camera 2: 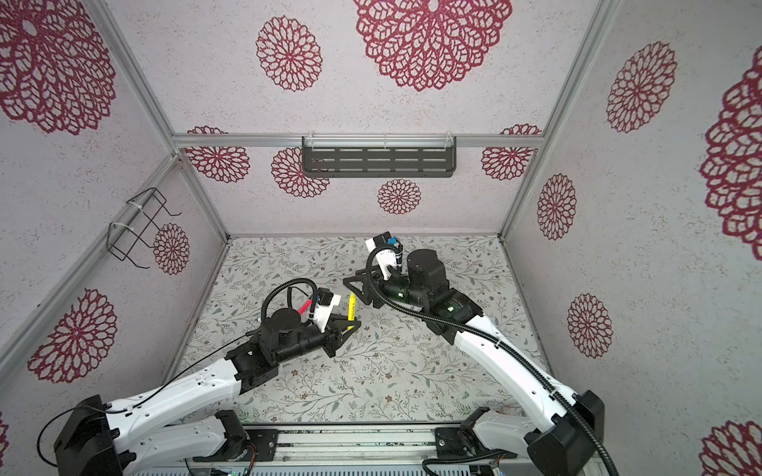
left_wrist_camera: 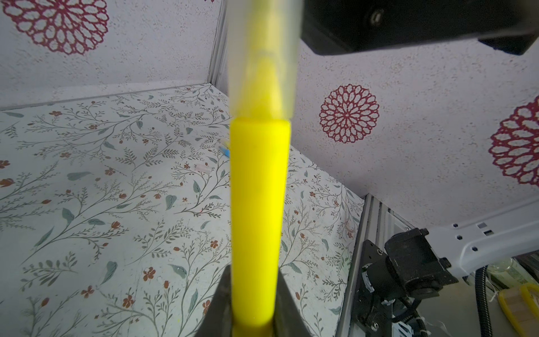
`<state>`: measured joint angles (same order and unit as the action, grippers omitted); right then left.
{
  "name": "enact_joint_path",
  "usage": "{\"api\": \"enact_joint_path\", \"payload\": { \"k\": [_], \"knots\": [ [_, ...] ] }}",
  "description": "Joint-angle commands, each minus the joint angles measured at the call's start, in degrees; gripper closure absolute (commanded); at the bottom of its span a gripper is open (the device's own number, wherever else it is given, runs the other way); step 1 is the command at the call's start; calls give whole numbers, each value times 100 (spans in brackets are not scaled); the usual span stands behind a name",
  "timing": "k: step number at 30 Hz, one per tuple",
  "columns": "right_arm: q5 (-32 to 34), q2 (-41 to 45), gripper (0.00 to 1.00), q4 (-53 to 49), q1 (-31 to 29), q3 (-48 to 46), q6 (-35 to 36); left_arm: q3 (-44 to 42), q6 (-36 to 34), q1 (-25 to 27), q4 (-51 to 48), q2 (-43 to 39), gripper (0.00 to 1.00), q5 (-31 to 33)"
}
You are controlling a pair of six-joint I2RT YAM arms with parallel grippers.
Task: Insert the pens into the pen caps
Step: 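Move the open right gripper back toward the capped yellow highlighter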
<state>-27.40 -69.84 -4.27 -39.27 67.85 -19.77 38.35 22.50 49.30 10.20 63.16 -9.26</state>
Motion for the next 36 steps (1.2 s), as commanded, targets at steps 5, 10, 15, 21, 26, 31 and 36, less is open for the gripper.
{"api": "enact_joint_path", "payload": {
  "k": [5, 10, 15, 21, 26, 31, 36],
  "knots": [
    [-117, -86, 69, 107, -140, 299, 139, 147, -89, 106, 1, 39, 100, 116],
    [-206, -51, 79, 127, -186, 251, 235, 173, -105, 109, -39, 45, 100, 136],
    [-248, -18, 84, 55, -214, 201, 304, 212, -137, 110, -52, 57, 100, 152],
    [-232, 12, 90, -157, -256, 195, 445, 260, -182, 114, -102, 51, 100, 188],
    [-200, 62, 99, -349, -288, 116, 552, 252, -307, 110, -96, -81, 100, 301],
    [-165, 154, 100, -399, -339, -93, 593, 261, -334, 72, -14, -189, 100, 314],
    [-16, 187, 100, -500, -430, -252, 665, 235, -256, -59, 181, -293, 100, 205]
  ]
}}
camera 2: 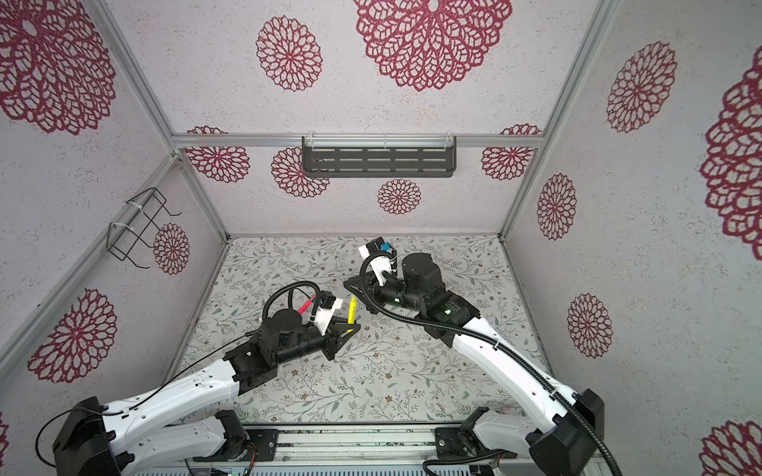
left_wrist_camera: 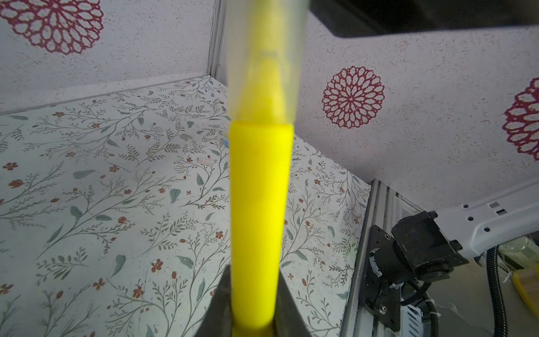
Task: Insert the pens into the pen caps
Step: 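Move the open right gripper back toward the capped yellow highlighter, then close the right gripper on the capped yellow highlighter below the left gripper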
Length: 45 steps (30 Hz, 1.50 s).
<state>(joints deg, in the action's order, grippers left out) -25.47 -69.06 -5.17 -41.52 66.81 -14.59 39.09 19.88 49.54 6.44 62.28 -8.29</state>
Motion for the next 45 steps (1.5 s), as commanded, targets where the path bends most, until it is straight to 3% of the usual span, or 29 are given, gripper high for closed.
{"api": "enact_joint_path", "payload": {
  "k": [1, 14, 45],
  "knots": [
    [-183, 119, 100, -422, -223, -171, 158, 160, 25, -127, 568, -231, 100, 69],
    [122, 158, 100, -224, -436, -686, 78, 274, 161, -584, 690, -475, 100, -313],
    [553, -172, 100, 332, -1212, -1648, -223, 205, 234, -1134, 957, -961, 100, -630]
  ]
}}
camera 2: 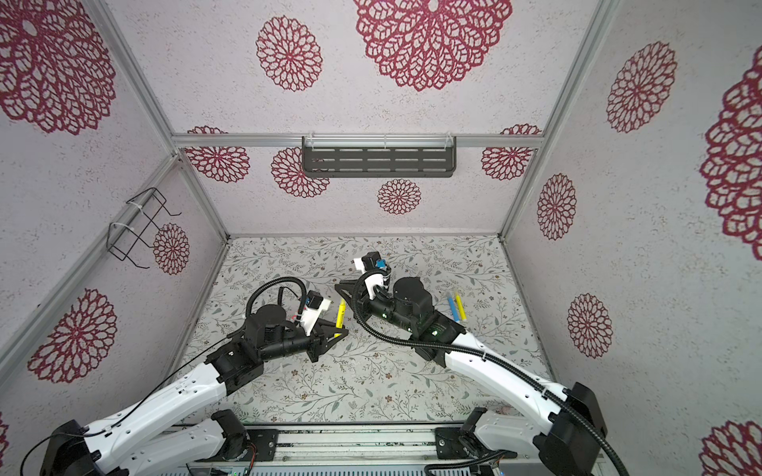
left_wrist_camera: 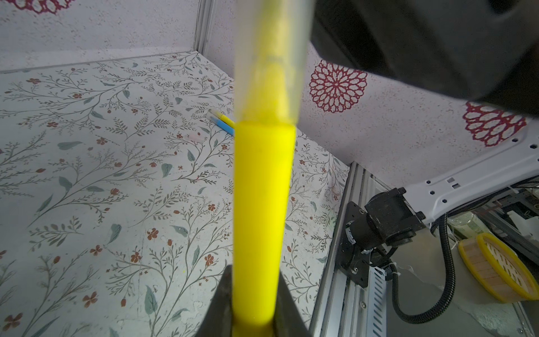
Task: Insert the pens into the pen caps
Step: 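Close the right gripper on the capped yellow highlighter below the left gripper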
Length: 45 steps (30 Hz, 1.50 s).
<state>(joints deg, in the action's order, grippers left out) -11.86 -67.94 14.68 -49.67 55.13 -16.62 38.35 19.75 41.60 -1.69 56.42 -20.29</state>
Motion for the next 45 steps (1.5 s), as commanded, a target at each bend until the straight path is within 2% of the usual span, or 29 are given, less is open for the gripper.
{"api": "enact_joint_path", "payload": {
  "k": [1, 13, 17, 18, 22, 24, 26, 36, 45],
  "knots": [
    [-793, -308, 100, -1652, -419, -494, -28, 262, 251, -358, 1778, -397, 100, 572],
    [-668, -354, 100, -1688, -597, -598, -79, 201, 284, -544, 1826, -389, 100, 478],
    [-393, -174, 100, -1718, -589, -412, 32, 167, 256, -548, 1630, -215, 100, 460],
    [-306, -136, 97, -1781, -582, -323, 106, 143, 321, -546, 1591, -177, 100, 417],
    [-64, 82, 41, -1981, -502, 145, 406, -116, 462, -539, 1597, -131, 100, 377],
    [-71, 235, 27, -1888, -418, 264, 444, -264, 502, -539, 1581, -182, 100, 448],
    [-161, 431, 20, -1670, -328, 262, 410, -424, 538, -539, 1554, -289, 100, 514],
    [-334, 1016, 18, -1467, -12, -3, 204, -760, 544, -539, 1323, -723, 100, 765],
    [-570, 625, 23, -1407, 10, 196, 59, -664, 539, -311, 1492, -486, 100, 866]
  ]
}}
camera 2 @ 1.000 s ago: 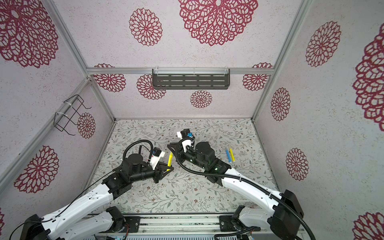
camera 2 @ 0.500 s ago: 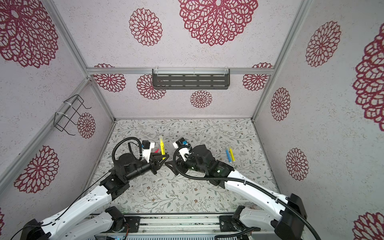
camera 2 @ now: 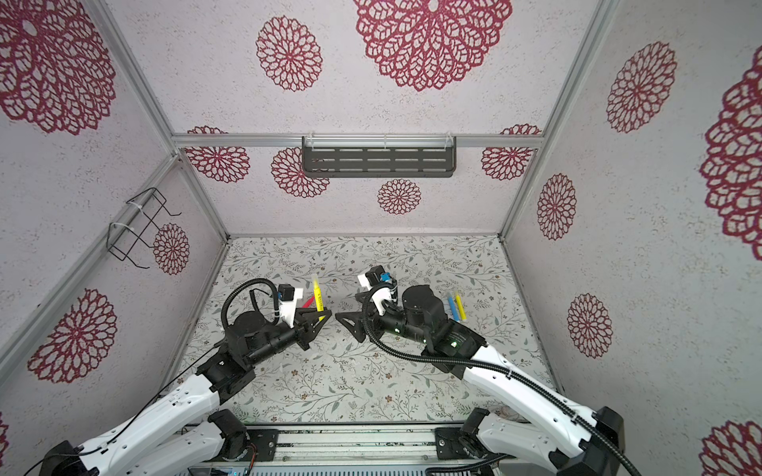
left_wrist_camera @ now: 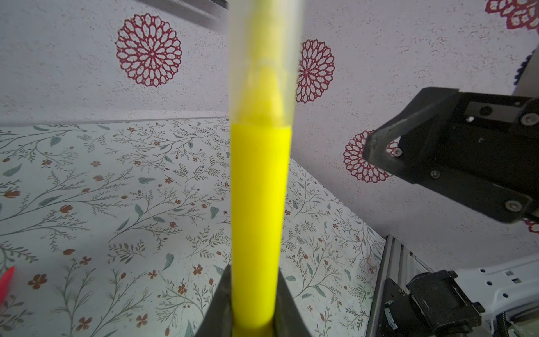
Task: Insert the pens into the pen caps
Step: 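Close the right gripper on the capped yellow highlighter below the left gripper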
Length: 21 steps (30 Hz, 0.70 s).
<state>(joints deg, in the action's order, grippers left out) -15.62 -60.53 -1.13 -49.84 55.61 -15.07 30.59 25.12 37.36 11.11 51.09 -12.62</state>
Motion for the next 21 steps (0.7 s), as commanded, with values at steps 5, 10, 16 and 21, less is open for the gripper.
{"api": "enact_joint_path", "payload": {
  "k": [5, 10, 16, 21],
  "knots": [
    [-310, -385, 35, 236, 28, 299, -113, 149, -63, 374, 159, 136, 100, 289],
    [-412, -549, 45, 329, 28, 396, -133, 184, -86, 556, 167, 188, 100, 419],
    [-493, -608, 52, 393, 27, 433, -163, 246, -105, 714, 231, 320, 100, 493],
    [-511, -632, 57, 411, 30, 433, -164, 280, -114, 837, 336, 406, 100, 543]
  ]
}}
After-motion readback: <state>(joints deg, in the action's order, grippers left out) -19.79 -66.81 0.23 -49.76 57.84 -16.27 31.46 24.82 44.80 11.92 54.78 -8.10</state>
